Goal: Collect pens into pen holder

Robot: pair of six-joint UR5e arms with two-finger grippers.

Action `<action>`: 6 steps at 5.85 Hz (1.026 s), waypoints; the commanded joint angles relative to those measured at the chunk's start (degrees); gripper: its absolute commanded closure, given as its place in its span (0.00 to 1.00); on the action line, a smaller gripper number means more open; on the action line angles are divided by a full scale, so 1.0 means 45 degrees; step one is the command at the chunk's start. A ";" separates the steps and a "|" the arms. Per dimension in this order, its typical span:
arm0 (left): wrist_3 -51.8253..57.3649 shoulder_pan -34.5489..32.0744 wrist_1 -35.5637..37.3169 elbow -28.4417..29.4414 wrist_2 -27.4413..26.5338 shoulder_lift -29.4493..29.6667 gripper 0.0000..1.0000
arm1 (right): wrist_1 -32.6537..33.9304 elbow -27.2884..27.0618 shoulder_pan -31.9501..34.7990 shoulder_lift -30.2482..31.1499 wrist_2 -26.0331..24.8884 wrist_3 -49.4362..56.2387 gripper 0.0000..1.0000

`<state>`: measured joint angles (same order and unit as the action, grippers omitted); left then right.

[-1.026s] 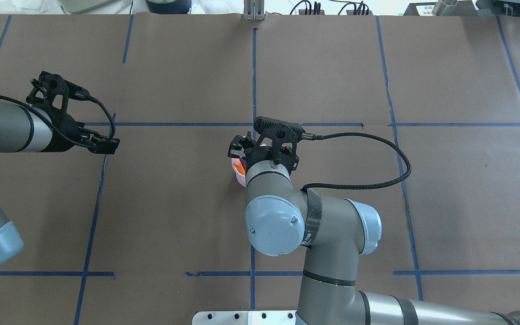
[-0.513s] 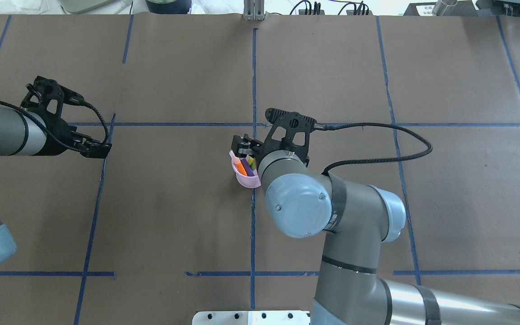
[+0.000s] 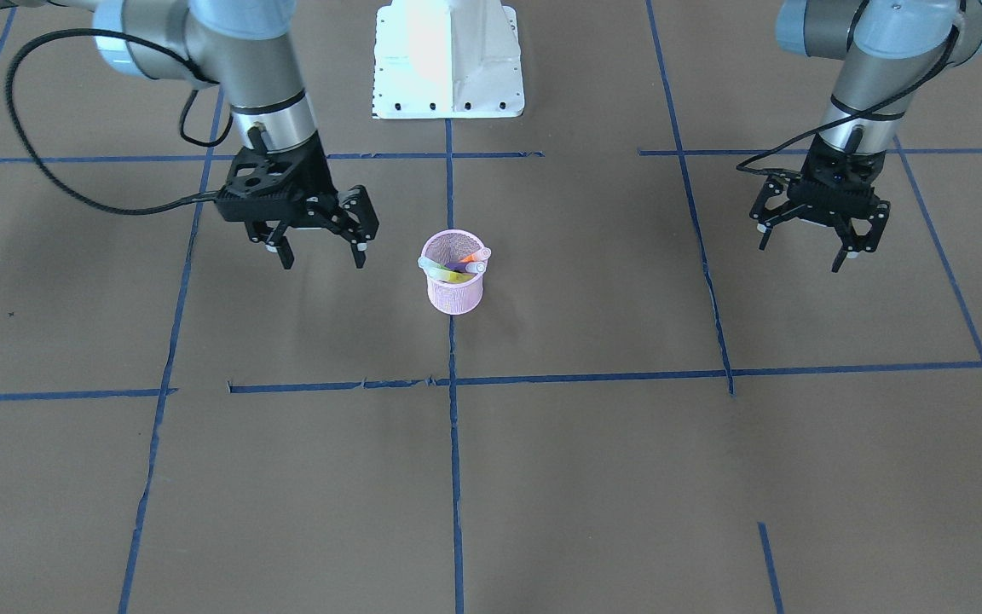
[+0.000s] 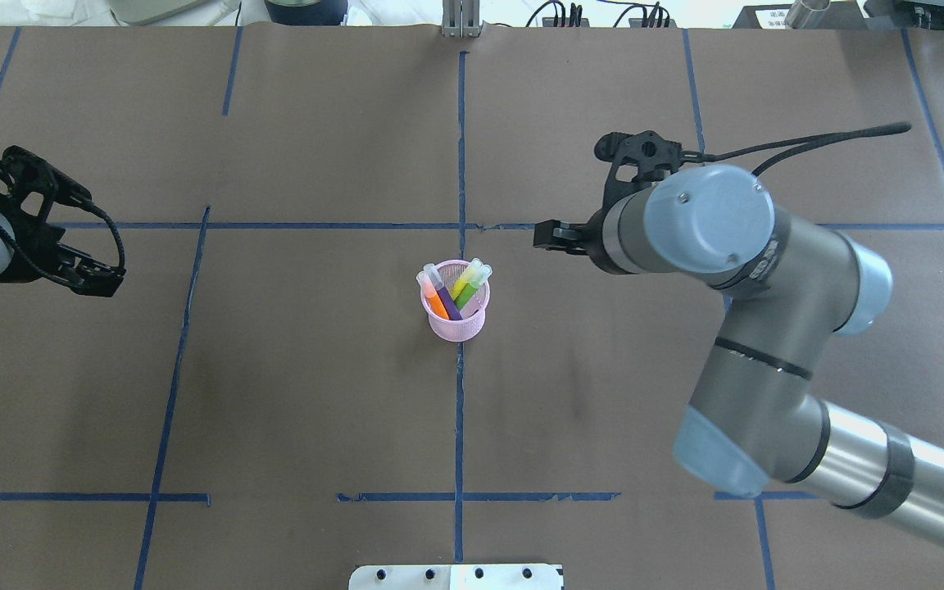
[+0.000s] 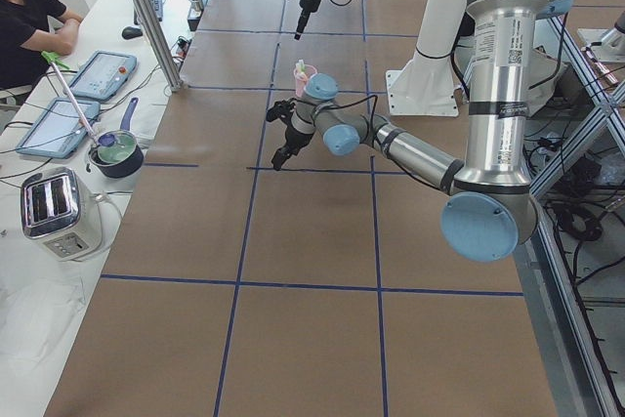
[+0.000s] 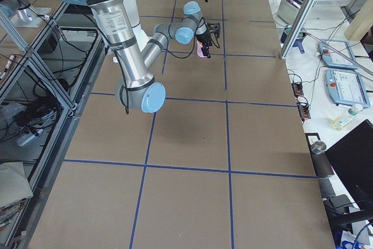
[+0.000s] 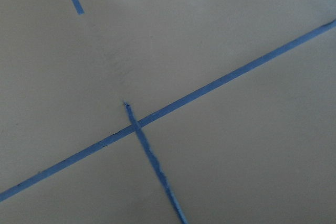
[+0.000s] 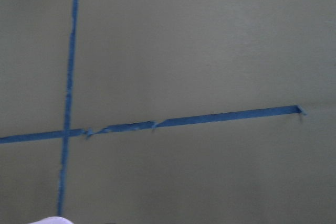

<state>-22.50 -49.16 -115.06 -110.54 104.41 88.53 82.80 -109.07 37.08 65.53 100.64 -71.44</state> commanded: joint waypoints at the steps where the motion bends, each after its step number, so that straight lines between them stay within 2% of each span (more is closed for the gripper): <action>1: 0.1341 -0.2826 0.0021 0.1878 0.3240 -0.0182 0.00 | 0.0038 -0.0021 0.2200 0.1739 0.2473 0.2891 0.00; 2: 0.2062 -0.4314 0.0060 0.2759 0.4578 -0.0182 0.00 | 0.0019 -0.0021 0.3486 0.2579 0.3930 0.4551 0.00; 3: 0.2108 -0.5431 0.0060 0.3754 0.5616 -0.0105 0.00 | 0.0019 -0.0001 0.5027 0.3496 0.5936 0.5979 0.00; 4: 0.2263 -0.6718 0.0718 0.4518 0.7057 -0.0046 0.00 | 0.0096 0.0038 0.6705 0.4704 0.7059 0.8526 0.00; 5: 0.4373 -0.7833 0.2252 0.4642 0.7922 -0.0045 0.00 | 0.0174 0.0135 0.7863 0.5605 0.7205 1.0814 0.00; 6: 0.6327 -0.8753 0.4317 0.4527 0.7969 0.0090 0.00 | 0.0214 0.0426 0.8648 0.6233 0.7303 1.2403 0.00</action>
<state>-2.29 -84.09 -103.77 -90.24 138.73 88.50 83.53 -108.20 71.67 90.21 132.53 -23.92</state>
